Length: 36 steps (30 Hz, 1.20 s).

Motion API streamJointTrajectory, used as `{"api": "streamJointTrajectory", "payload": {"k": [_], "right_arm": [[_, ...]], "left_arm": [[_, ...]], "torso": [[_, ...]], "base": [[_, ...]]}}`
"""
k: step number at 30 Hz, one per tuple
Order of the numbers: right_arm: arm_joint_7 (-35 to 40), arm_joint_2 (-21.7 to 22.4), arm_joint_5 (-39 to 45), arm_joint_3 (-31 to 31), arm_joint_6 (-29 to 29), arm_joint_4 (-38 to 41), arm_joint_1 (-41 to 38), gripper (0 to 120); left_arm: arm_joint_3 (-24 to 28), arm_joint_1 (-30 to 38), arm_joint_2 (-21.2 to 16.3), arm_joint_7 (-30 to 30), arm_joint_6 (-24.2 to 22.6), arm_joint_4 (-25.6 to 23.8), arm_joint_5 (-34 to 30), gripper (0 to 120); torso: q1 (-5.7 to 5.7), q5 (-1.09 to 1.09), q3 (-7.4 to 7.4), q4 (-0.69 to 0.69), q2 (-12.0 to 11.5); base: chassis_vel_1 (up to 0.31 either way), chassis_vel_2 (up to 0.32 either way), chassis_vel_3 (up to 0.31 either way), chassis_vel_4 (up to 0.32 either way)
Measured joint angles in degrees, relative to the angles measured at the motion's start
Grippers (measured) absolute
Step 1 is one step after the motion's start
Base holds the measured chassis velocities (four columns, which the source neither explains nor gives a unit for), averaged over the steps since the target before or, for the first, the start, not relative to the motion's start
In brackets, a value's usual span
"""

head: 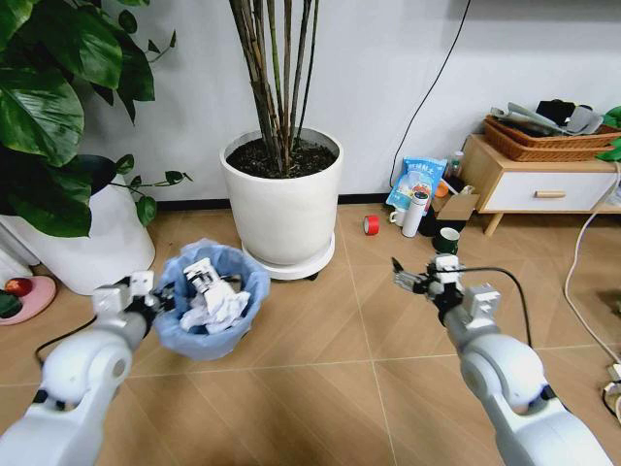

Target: Pick up the trash bin and place the garbage on the floor into it.

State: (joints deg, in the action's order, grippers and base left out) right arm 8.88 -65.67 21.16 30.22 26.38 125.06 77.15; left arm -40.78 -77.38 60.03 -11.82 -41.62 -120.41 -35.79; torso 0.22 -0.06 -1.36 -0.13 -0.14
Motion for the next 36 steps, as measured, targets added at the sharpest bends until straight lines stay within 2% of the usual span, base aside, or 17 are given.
{"api": "streamJointTrajectory", "payload": {"k": [4, 12, 36], "right_arm": [[0.68, -1.68, -1.13, 1.63, 0.08, 2.49, 2.53, 100], [1.01, -2.74, -4.9, 1.37, -0.86, 4.09, 5.19, 100], [1.03, -5.3, -10.25, -4.49, -2.1, 1.94, 4.77, 100]], "left_arm": [[-1.58, -4.25, 1.01, -0.05, 0.25, -3.56, 1.48, 0], [-1.31, -6.83, 2.81, -0.43, 0.46, -6.78, 3.29, 0], [-1.72, -6.64, 3.54, 0.38, 1.04, -5.99, 3.65, 0]], "torso": [[0.0, 0.02, -0.01, 0.01, 0.0], [0.0, 0.01, -0.01, -0.01, 0.0], [0.01, 0.01, -0.01, 0.0, -0.01]], "base": [[0.0, 0.0, 0.0, 0.0], [0.0, 0.0, 0.0, 0.0], [0.05, 0.045, -0.044, -0.039]]}}
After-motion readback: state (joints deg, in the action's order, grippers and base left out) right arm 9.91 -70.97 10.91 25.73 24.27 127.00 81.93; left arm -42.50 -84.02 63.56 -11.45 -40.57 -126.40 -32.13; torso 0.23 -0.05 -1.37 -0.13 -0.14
